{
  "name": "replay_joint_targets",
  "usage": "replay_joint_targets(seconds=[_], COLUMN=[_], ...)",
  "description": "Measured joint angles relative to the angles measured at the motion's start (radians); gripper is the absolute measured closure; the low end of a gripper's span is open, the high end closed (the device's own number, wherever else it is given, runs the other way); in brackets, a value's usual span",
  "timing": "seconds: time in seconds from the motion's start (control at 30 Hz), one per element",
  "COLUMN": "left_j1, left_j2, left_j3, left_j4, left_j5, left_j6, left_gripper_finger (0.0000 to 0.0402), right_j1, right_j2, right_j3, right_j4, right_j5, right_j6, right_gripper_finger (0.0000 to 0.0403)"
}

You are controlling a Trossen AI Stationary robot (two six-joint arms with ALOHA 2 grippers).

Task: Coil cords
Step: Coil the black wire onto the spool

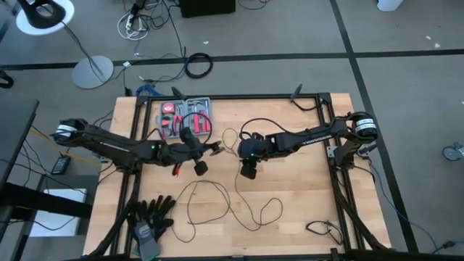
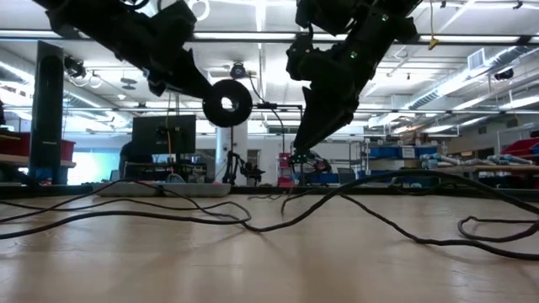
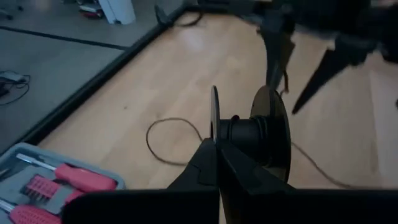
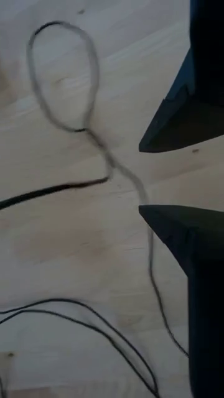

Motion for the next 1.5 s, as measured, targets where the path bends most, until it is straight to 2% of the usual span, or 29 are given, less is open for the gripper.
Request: replay_joint_targets(seconds=[0.13, 0.23, 0.37, 0.53, 0.6, 0.67, 0.77, 0.83, 0.93, 1.07, 1.17, 1.23, 1.5], left_j1=[-0.013, -0.023, -0.035, -0.035, -0.035, -0.035, -0.035, -0.035, -0.035, -0.035, -0.035, -0.035, -0.035], left_j2=[-0.017, -0.018, -0.018, -0.018, -0.018, -0.018, -0.018, -0.018, -0.013, -0.013, -0.013, -0.013, -0.014], left_j3=[-0.030, -0.039, -0.039, -0.039, -0.039, -0.039, -0.039, -0.039, -0.039, -0.039, -0.039, -0.039, -0.039], left_j4=[-0.006, -0.006, 0.002, 0.023, 0.035, 0.055, 0.093, 0.110, 0.128, 0.153, 0.157, 0.167, 0.173], left_j5=[-0.014, -0.013, -0.013, -0.007, -0.003, -0.002, -0.002, -0.002, -0.003, -0.007, -0.008, -0.008, -0.008], left_j6=[-0.038, -0.063, -0.066, -0.067, -0.066, -0.066, -0.058, -0.058, -0.057, -0.041, -0.040, -0.045, -0.040], left_gripper_finger=[0.0402, 0.0401, 0.0402, 0.0402, 0.0401, 0.0401, 0.0401, 0.0402, 0.0401, 0.0401, 0.0401, 0.0402, 0.0401], right_j1=[0.019, 0.046, 0.099, 0.201, 0.257, 0.318, 0.383, 0.387, 0.348, 0.269, 0.227, 0.211, 0.177], right_j2=[0.000, 0.000, -0.022, -0.140, -0.207, -0.266, -0.283, -0.234, -0.104, 0.073, 0.164, 0.200, 0.231], right_j3=[-0.033, -0.091, -0.205, -0.358, -0.421, -0.498, -0.628, -0.691, -0.718, -0.648, -0.567, -0.510, -0.405], right_j4=[-0.019, -0.028, -0.039, -0.025, 0.025, 0.162, 0.593, 0.897, 1.172, 1.388, 1.432, 1.441, 1.424], right_j5=[0.001, 0.006, 0.070, 0.168, 0.272, 0.459, 0.775, 0.859, 0.839, 0.693, 0.569, 0.527, 0.529], right_j6=[0.024, 0.093, 0.230, 0.438, 0.496, 0.542, 0.579, 0.534, 0.394, 0.260, 0.040, -0.052, -0.190], right_gripper_finger=[0.0262, 0.0280, 0.0307, 0.0326, 0.0331, 0.0333, 0.0335, 0.0334, 0.0333, 0.0332, 0.0331, 0.0329, 0.0298])
